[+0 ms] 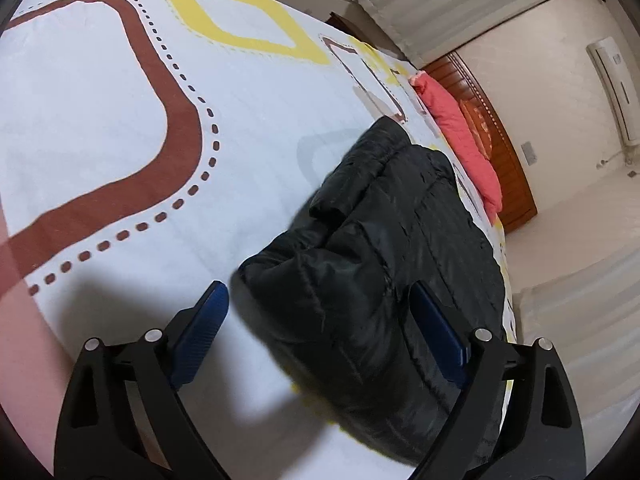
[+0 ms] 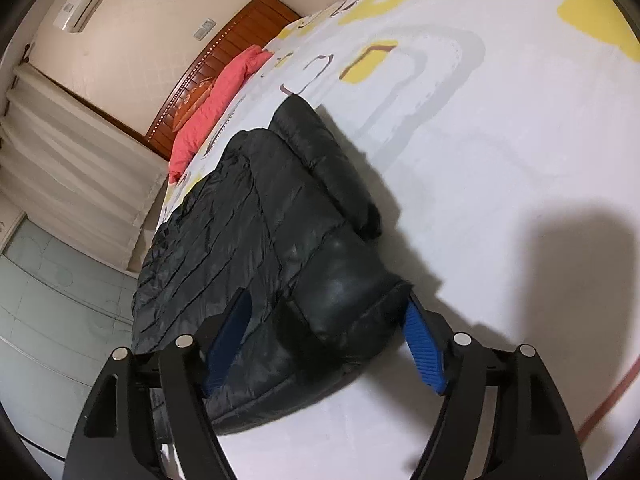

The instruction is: Fold large clothes

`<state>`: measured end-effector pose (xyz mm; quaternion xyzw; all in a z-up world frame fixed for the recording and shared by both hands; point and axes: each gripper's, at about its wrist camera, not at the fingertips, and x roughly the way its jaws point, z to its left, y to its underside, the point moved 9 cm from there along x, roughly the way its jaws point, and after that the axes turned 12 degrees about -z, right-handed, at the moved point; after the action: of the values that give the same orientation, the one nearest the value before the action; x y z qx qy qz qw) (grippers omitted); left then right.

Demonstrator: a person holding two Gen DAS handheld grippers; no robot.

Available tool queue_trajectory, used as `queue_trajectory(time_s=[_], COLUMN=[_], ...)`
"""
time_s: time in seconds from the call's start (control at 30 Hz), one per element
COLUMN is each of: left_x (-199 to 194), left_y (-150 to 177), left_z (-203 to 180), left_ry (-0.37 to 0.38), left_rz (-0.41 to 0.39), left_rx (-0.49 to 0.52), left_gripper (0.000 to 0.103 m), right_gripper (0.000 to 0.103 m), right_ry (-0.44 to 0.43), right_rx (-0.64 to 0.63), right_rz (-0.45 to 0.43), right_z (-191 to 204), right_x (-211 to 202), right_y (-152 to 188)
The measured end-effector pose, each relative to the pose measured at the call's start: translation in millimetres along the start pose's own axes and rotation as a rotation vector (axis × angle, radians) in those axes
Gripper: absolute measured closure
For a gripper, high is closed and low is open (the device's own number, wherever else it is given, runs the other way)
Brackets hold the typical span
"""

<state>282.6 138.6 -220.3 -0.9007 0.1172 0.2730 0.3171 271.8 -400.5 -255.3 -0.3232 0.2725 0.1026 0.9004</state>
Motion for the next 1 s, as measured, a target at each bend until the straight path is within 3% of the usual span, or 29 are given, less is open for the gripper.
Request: queue_trajectory(time_s=[0.1, 0.17, 0.2, 0.23, 0.3, 0.43, 1.0], left_x=[3.9, 5.0, 5.8, 6.2, 6.0, -0.5, -96.3], left_y=[-1.3, -2.8, -2.2, -2.0, 0.9, -0.9, 19.7], left_z=[-2.6, -2.2, -3.9, -5.4, -12.8, -22.0, 41.3], left_ry=[-0.010, -0.032, -0.025, -0.017, -0.009, 0.005, 0.035], left_rz=[-0.031, -0.055, -0.058, -0.055, -0.059, -0.073, -0.033], left_rx=[-0.008, -0.014, -0.014, -0.014, 0.011, 0.082, 0.078], left_gripper=[0.012, 0.024, 0.037, 0.050, 0.063, 0.078, 0.081], right_gripper=[0.030, 0.029, 0.032, 0.047, 0.064, 0.080, 0.082], right_ry=[0.001, 0.005, 0.007, 0.012, -0.003, -0.046, -0.084], right_rx=[0.033, 0.053, 0.063, 0.072, 0.095, 0.103, 0.051], right_rz=[-0.014, -0.041, -0.055, -0.067, -0.053, -0.060, -0.013], right_z=[-1.2, -0.4, 0.0, 0.1, -0.9, 1.4, -30.3], right_x=[10.9, 15.9, 17.4, 18.6, 22.8, 16.2, -82.5], right_y=[-2.2, -6.6, -9.1, -10.9, -10.1, -10.4, 43.4])
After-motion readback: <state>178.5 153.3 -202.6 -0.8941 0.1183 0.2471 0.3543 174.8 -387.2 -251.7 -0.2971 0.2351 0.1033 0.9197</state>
